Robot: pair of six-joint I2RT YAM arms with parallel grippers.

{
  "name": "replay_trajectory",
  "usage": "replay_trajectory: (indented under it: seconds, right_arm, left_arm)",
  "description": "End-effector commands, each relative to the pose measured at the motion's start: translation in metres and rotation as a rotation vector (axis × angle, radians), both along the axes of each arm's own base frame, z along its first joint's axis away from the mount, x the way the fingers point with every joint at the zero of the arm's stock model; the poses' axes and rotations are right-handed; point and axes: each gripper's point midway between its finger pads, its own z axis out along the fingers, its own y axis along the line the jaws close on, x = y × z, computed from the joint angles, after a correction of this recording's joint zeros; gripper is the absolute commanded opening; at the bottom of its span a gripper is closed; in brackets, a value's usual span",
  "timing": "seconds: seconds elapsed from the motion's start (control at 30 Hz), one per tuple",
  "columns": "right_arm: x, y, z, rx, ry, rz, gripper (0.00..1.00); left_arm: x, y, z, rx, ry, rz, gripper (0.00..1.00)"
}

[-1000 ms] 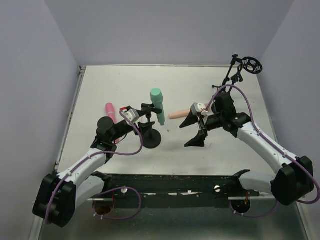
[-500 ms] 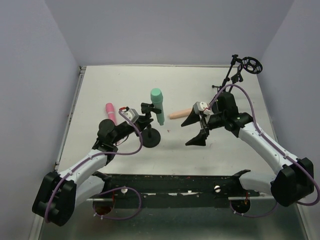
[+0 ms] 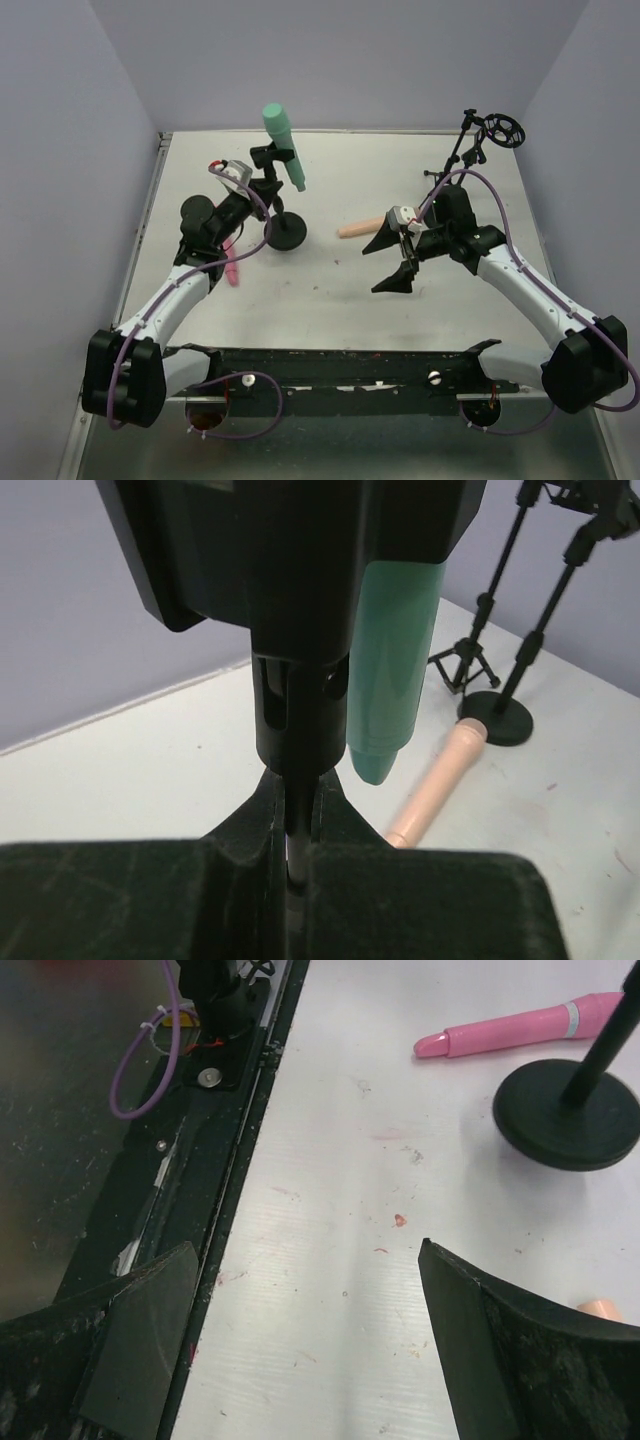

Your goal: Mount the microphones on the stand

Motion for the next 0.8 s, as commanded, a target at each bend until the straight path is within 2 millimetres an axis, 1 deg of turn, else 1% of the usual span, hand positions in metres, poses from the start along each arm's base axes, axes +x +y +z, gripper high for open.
replay_trajectory:
  seconds: [0.0, 0.07, 0.23, 0.27, 0.3, 0.33, 0.37, 0.47, 0.5, 0.53, 0.57, 0.6, 0.63, 0.67, 0.77]
  right_arm:
    - [-0.002, -0.002, 0.000, 0.003, -0.002, 0.012, 1.00]
    - [-0.002, -0.002, -0.001, 0.002, -0.001, 0.015, 1.00]
    - [-0.004, -0.001, -0.004, 0.000, 0.036, 0.034, 1.00]
    - [-0.005, -0.001, -0.003, 0.004, 0.040, 0.042, 1.00]
    - [-0.005, 0.000, -0.004, 0.004, 0.042, 0.046, 1.00]
    - [-0.005, 0.000, -0.005, 0.001, 0.051, 0.048, 1.00]
    - [-0.005, -0.001, -0.006, -0.003, 0.053, 0.049, 1.00]
    - [-0.004, -0.001, -0.011, -0.020, 0.060, 0.053, 1.00]
    - [-0.004, -0.001, -0.013, -0.026, 0.065, 0.056, 1.00]
    - [-0.003, -0.001, -0.015, -0.031, 0.070, 0.059, 1.00]
    - [-0.003, -0.001, -0.015, -0.034, 0.072, 0.063, 1.00]
    - [-0.003, -0.001, -0.017, -0.039, 0.076, 0.067, 1.00]
    - [-0.003, -0.001, -0.018, -0.041, 0.078, 0.073, 1.00]
    - [-0.003, -0.001, -0.020, -0.047, 0.086, 0.077, 1.00]
    - [-0.004, -0.002, -0.025, -0.062, 0.106, 0.090, 1.00]
  left_arm:
    - [0.034, 0.025, 0.057, -0.040, -0.145, 0.110, 0.00]
    - [0.051, 0.041, 0.069, -0.026, -0.174, 0.163, 0.00]
    - [0.092, 0.082, 0.085, 0.023, -0.256, 0.251, 0.00]
    - [0.103, 0.093, 0.081, 0.028, -0.253, 0.274, 0.00]
    - [0.111, 0.108, 0.084, 0.032, -0.268, 0.304, 0.00]
    - [0.121, 0.116, 0.079, 0.036, -0.262, 0.318, 0.00]
    - [0.129, 0.125, 0.081, 0.048, -0.278, 0.337, 0.00]
    - [0.156, 0.147, 0.071, 0.104, -0.286, 0.389, 0.00]
    - [0.166, 0.157, 0.067, 0.114, -0.282, 0.414, 0.00]
    - [0.173, 0.167, 0.069, 0.113, -0.289, 0.442, 0.00]
    - [0.182, 0.175, 0.062, 0.114, -0.281, 0.458, 0.00]
    - [0.189, 0.185, 0.065, 0.111, -0.289, 0.482, 0.00]
    - [0.198, 0.195, 0.060, 0.110, -0.280, 0.508, 0.00]
    - [0.205, 0.204, 0.060, 0.105, -0.279, 0.526, 0.00]
    - [0.222, 0.221, 0.052, 0.101, -0.259, 0.559, 0.00]
